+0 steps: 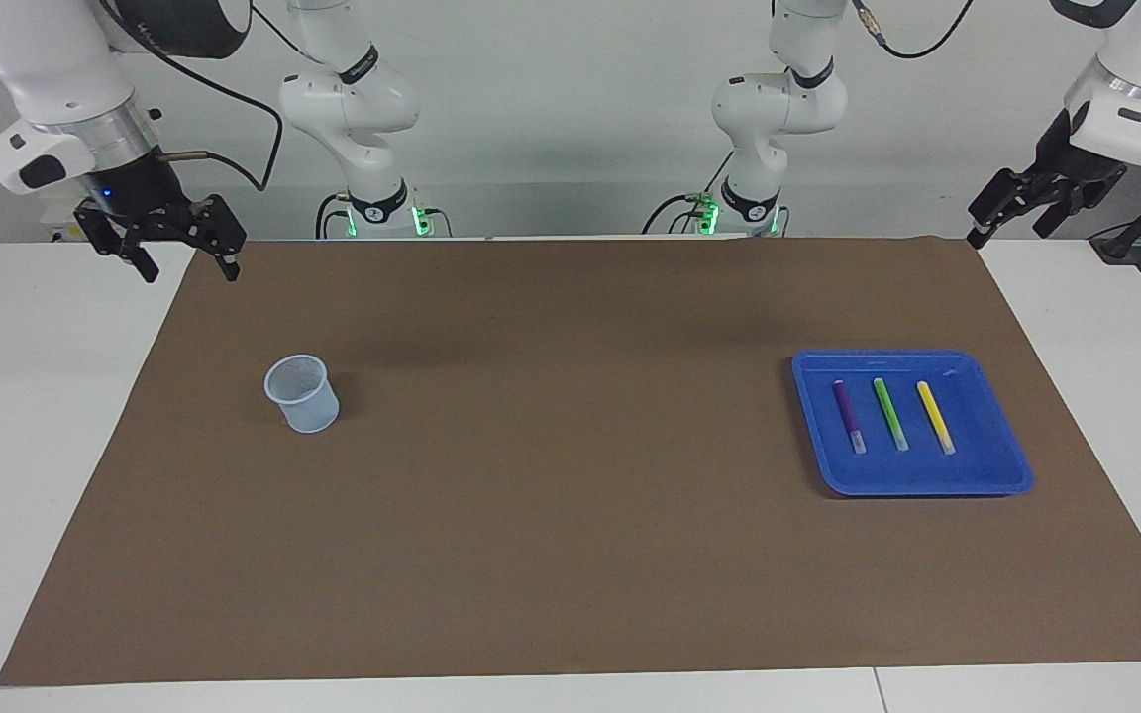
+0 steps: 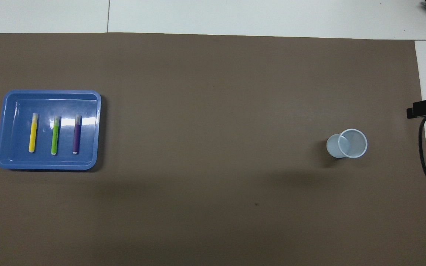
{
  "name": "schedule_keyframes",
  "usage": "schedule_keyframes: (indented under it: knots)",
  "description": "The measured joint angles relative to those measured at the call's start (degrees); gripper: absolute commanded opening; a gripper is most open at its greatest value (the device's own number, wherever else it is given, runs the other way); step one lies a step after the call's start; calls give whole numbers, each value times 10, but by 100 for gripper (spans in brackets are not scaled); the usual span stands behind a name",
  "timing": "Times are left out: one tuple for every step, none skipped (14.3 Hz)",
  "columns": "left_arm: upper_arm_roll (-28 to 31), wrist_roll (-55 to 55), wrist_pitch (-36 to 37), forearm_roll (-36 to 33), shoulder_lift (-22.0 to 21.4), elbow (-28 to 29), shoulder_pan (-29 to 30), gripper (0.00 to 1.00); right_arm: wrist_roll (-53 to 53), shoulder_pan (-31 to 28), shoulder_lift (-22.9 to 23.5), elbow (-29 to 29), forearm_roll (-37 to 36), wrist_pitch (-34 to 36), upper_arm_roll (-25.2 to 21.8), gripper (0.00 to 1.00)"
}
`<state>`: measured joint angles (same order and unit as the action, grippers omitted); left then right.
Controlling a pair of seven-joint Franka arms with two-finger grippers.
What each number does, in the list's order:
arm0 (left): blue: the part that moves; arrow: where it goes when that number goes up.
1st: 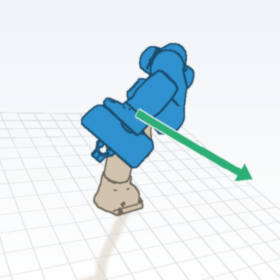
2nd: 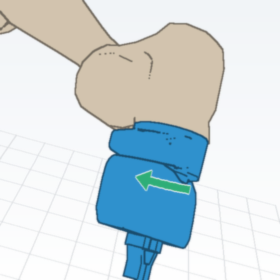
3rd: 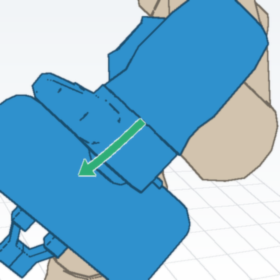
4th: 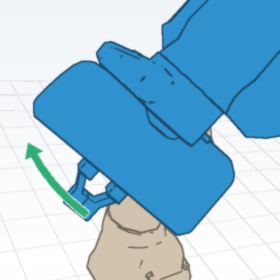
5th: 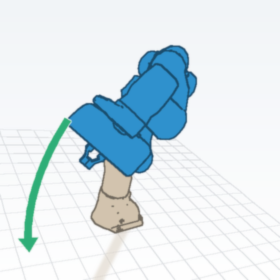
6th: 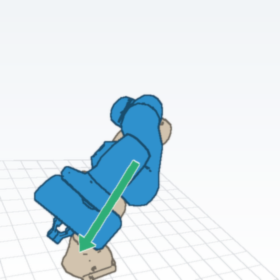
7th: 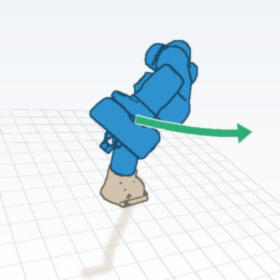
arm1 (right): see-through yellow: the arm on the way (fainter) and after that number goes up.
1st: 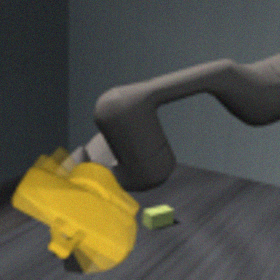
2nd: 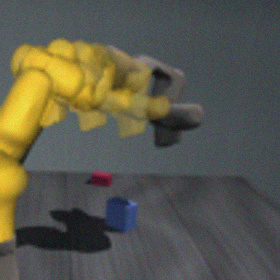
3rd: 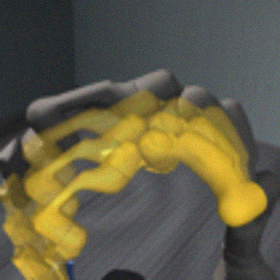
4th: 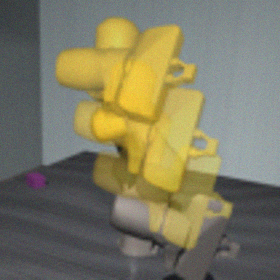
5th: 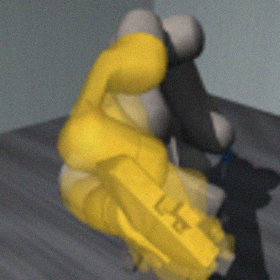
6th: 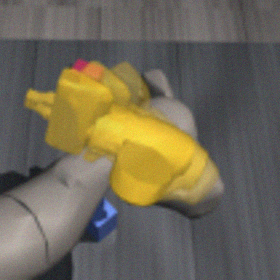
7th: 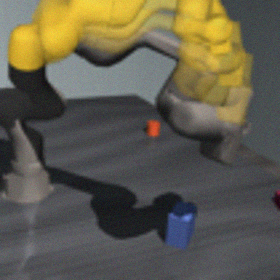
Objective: Right arm passes pens to left for tray arrangement
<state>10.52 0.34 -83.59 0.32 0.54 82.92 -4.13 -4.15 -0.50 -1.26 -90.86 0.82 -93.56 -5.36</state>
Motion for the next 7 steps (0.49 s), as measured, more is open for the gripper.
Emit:
schedule_keyframes:
  knots:
    - [0,0,0,0,0,0,0,100,0,0,0,0,0,0,0,100]
    - [0,0,0,0,0,0,0,100,0,0,0,1,0,0,0,100]
    - [-1,0,0,0,0,0,0,100,0,0,0,2,0,1,0,100]
    - [-1,0,0,0,0,0,0,100,0,0,0,3,0,4,0,100]
    - [-1,0,0,0,0,0,-1,100,0,0,0,5,0,9,0,100]
    - [-1,0,0,0,0,0,-1,100,0,0,0,10,0,16,0,100]
    - [-1,0,0,0,0,0,-1,100,0,0,0,19,0,25,-1,100]
